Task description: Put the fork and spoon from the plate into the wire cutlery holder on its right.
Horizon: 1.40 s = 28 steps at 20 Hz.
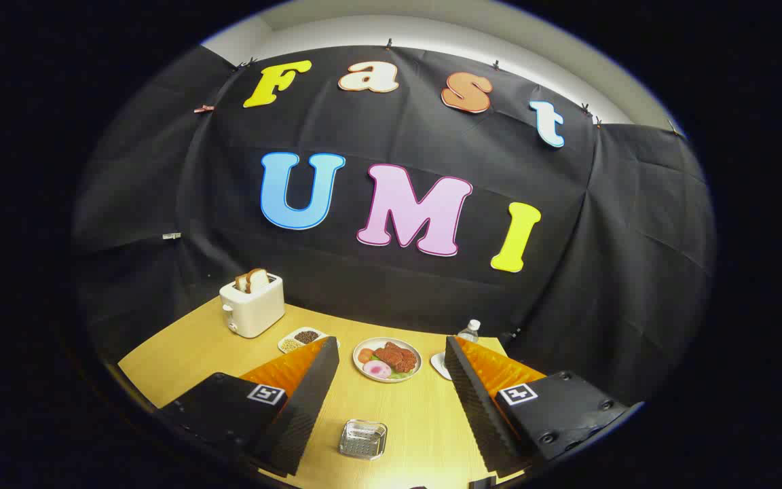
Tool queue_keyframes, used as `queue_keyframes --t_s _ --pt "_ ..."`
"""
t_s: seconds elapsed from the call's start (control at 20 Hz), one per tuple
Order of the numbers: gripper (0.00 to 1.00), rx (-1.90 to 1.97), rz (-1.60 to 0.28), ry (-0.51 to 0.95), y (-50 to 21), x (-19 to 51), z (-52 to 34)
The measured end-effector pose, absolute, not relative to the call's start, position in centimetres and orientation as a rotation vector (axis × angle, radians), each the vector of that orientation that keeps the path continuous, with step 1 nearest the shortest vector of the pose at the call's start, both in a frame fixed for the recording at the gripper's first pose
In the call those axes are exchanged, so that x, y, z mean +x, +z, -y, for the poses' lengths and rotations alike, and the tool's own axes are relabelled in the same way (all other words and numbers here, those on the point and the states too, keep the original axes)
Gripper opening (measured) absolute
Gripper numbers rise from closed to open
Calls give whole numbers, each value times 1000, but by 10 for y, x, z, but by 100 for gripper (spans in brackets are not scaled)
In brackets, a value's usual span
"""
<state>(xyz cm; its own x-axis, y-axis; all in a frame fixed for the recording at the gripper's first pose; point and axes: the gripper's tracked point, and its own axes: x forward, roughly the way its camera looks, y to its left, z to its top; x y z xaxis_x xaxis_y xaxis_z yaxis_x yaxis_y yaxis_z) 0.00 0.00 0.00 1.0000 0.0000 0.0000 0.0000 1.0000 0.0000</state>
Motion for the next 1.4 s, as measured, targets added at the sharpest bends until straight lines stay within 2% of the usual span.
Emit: queue_keyframes --t_s 0.9,1.4 --pt "98 26 -47 45 -15 12 -43" --pt "98 52 -528 270 -165 2 -175"
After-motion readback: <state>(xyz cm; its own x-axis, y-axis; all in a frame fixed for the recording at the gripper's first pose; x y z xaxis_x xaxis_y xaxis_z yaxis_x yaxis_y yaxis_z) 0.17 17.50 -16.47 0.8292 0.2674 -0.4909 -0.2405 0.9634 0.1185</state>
